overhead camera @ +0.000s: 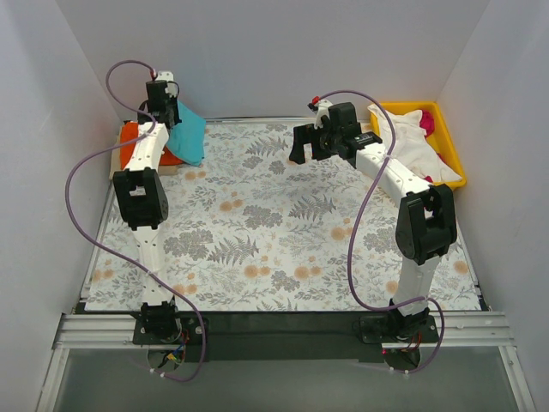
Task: Fold and stack the t-shirts
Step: Neatly place the folded tshirt to the corner
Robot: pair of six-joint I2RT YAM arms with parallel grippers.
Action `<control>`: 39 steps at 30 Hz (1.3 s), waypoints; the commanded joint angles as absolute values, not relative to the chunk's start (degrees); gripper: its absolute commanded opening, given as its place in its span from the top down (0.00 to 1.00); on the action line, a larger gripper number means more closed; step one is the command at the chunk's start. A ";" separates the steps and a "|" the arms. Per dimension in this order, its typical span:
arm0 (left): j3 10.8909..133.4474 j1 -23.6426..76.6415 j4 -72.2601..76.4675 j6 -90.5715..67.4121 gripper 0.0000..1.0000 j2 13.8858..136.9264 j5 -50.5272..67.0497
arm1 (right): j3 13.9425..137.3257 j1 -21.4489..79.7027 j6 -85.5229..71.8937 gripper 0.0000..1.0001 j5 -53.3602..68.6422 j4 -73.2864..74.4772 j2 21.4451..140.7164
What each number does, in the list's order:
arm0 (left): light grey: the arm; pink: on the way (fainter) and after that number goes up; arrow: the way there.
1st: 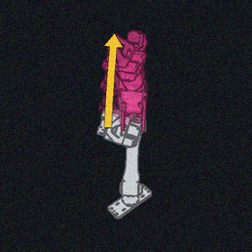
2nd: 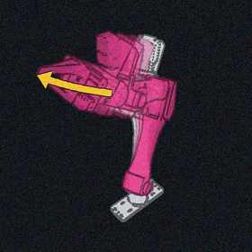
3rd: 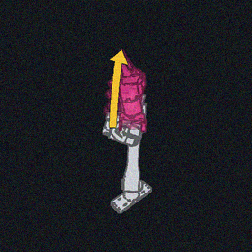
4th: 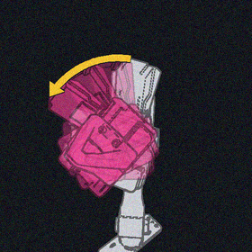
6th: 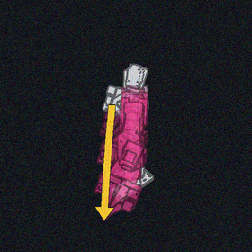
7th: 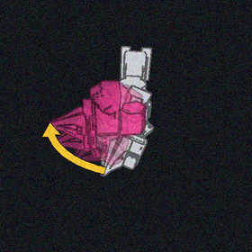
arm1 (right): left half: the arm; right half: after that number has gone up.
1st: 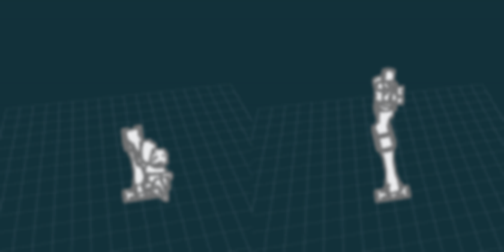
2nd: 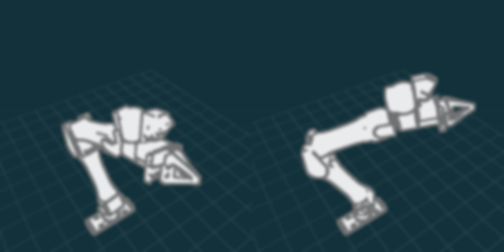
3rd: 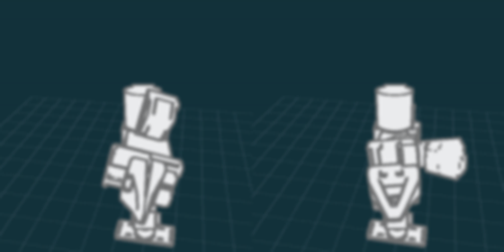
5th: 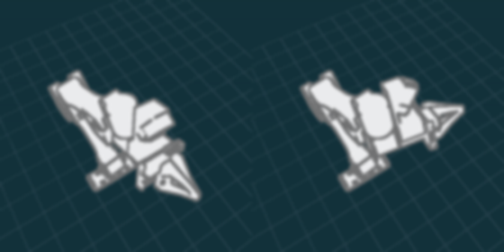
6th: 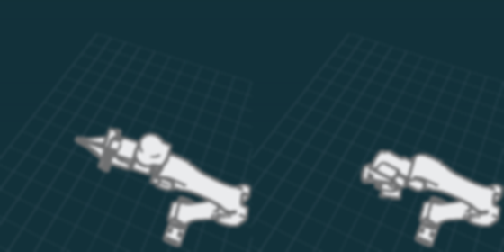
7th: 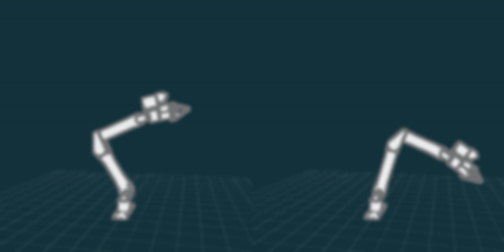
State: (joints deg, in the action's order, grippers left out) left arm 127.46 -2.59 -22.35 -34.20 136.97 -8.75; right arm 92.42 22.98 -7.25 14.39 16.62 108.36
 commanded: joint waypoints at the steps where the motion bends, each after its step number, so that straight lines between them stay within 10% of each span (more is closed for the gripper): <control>1: 132.36 -2.20 -20.57 -34.72 0.99 130.16 -7.73 | 92.64 22.85 -7.03 0.02 15.38 15.91 108.10; 39: 130.08 -12.83 -20.13 -33.58 1.00 130.07 2.17 | 92.64 22.94 -7.29 0.02 16.17 15.91 109.60</control>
State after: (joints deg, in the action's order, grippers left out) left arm 130.72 -10.72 -21.78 -33.82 134.89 -0.99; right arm 92.42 22.98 -7.29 15.22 16.58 108.86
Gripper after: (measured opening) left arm 0.096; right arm 0.984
